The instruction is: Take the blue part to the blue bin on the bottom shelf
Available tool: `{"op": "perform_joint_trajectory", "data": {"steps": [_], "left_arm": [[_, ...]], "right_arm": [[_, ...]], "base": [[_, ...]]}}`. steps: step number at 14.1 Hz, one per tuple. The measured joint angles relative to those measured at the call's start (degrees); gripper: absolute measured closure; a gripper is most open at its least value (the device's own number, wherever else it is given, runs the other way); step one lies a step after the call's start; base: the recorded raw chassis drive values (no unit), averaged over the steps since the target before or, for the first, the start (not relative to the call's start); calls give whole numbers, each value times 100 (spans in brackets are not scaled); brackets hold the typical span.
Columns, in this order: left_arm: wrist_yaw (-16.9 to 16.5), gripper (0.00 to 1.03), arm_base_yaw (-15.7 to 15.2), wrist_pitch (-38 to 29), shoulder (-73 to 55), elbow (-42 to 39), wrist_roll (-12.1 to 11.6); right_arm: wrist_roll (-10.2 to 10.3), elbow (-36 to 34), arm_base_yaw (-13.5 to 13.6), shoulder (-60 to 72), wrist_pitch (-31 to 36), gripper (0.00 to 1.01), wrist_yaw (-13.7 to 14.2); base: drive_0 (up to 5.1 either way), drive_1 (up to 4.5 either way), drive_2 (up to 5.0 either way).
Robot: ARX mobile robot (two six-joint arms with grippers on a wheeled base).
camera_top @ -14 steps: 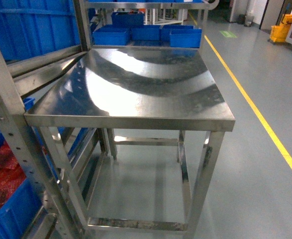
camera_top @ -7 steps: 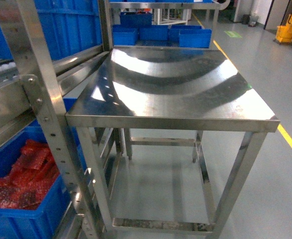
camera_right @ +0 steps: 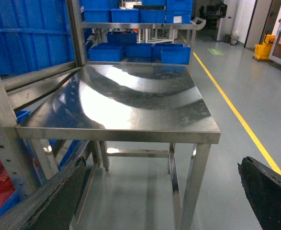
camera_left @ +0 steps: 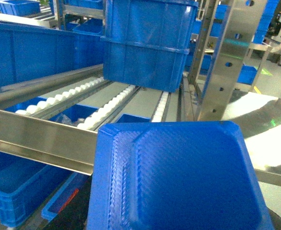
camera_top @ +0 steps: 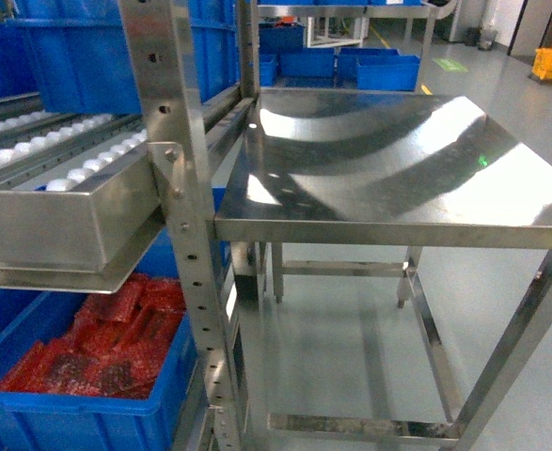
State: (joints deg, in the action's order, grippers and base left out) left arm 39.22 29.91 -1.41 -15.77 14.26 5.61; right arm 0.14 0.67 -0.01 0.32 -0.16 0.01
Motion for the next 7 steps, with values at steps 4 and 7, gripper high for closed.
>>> {"op": "perform_joint_trajectory", "data": {"steps": [4, 7], "left_arm": [[2, 60, 0, -13, 2, 0, 0], [0, 60, 0, -11, 2, 0, 0]], "right_arm": [[0, 0, 0, 0, -7, 3, -2], [0, 0, 0, 0, -9, 3, 0]], "base": [[-504, 242, 242], [-504, 242, 242]]}}
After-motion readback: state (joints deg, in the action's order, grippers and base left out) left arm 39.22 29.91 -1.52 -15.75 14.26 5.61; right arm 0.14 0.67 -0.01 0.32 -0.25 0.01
